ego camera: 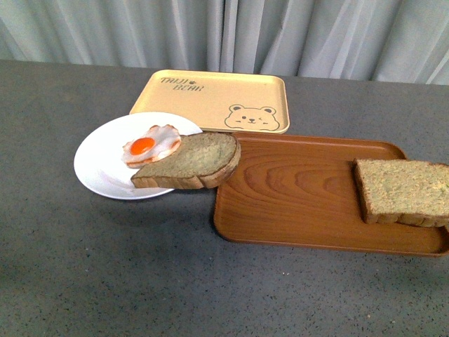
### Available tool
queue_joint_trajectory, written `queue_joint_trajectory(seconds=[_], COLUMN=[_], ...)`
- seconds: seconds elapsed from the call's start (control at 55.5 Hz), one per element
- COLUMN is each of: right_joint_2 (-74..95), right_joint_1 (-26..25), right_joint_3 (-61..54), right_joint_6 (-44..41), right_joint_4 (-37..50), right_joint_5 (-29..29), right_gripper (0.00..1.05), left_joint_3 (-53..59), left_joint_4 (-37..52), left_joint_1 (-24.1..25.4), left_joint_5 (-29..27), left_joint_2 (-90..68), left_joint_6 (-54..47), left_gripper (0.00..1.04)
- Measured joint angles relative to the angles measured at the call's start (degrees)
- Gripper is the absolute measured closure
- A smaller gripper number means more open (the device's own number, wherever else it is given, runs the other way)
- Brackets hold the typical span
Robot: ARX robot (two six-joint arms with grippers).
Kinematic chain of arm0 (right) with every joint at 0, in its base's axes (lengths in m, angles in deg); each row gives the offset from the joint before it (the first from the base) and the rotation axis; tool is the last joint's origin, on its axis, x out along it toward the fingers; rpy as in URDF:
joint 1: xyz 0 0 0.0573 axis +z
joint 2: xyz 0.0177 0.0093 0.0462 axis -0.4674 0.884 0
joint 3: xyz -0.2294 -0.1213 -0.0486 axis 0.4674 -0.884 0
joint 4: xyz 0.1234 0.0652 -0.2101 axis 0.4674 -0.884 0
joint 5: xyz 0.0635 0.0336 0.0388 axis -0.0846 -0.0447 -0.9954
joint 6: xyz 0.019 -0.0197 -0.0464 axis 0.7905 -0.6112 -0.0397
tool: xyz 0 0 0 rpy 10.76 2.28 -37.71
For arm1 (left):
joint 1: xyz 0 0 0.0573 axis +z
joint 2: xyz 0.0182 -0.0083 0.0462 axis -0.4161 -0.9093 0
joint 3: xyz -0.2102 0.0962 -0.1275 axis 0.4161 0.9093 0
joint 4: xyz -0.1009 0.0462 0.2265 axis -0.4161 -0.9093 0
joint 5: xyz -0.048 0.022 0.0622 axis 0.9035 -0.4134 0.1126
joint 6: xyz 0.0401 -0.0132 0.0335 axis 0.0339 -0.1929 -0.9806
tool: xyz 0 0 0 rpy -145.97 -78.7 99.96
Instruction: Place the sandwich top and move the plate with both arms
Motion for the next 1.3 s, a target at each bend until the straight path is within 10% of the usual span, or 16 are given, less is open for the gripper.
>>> queue_joint_trajectory(seconds=[0.847,0.955,1.297], right_joint_2=[0.0,10.5,72.9], right_joint_1=[0.0,3.3,-8.4], right_joint_3=[0.0,4.7,18.8], right_joint_6=[0.0,5.2,12.9], right_joint_4=[0.0,-9.5,22.7], right_joint_5=[0.0,12.7,3.8], right_gripper=[0.09,0.09,0.09], left_joint_3=[0.0,0.0,0.0], left_joint_4=[0.0,0.0,0.0], left_joint_1=[0.0,0.0,0.0], left_joint_5=[0.0,-0.1,0.0], left_joint_2=[0.0,0.0,0.0], left_joint_6=[0.0,0.0,0.0], left_gripper=[0.09,0.09,0.09])
